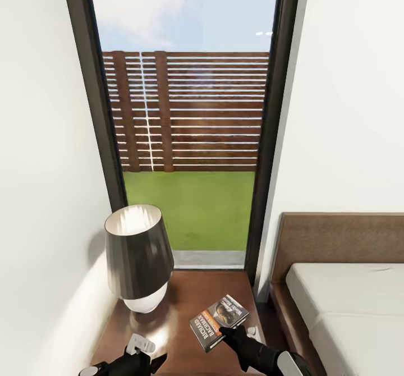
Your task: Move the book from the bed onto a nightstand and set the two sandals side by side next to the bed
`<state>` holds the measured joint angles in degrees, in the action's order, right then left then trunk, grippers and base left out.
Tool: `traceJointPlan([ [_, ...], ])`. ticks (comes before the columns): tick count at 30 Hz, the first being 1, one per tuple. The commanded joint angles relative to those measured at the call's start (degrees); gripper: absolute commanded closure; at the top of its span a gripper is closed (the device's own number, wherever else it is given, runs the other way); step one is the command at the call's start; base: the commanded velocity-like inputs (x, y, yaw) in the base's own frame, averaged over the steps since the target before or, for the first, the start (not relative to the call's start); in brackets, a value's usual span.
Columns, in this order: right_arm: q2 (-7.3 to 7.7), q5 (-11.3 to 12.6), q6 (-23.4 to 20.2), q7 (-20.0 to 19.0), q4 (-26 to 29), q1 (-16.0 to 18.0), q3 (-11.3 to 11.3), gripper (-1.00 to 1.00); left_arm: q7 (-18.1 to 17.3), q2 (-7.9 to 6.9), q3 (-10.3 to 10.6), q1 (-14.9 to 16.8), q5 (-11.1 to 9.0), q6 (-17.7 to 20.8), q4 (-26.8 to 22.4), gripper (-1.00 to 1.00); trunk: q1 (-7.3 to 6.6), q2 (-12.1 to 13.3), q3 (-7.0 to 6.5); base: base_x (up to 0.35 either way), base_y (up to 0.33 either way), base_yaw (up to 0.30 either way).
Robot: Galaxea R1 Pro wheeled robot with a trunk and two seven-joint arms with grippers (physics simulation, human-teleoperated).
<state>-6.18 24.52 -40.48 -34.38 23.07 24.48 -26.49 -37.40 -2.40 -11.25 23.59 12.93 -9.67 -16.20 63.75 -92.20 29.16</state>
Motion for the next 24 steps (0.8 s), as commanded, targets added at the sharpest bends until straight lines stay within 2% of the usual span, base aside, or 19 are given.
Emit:
traceJointPlan([
  [1,-0.06,0.09,-0.40,-0.08,0.04,0.04,-0.38,1.00,-0.22,0.02,-0.44,0.05,0.60,-0.35,0.03,-1.00,0.22,-0.45,0.25,0.000,0.000,0.000],
  [24,-0.06,0.09,-0.39,-0.08,0.04,0.04,-0.37,1.00,-0.22,0.02,-0.44,0.05,0.60,-0.35,0.03,-1.00,5.27,-9.67,4.37,0.000,0.000,0.000],
])
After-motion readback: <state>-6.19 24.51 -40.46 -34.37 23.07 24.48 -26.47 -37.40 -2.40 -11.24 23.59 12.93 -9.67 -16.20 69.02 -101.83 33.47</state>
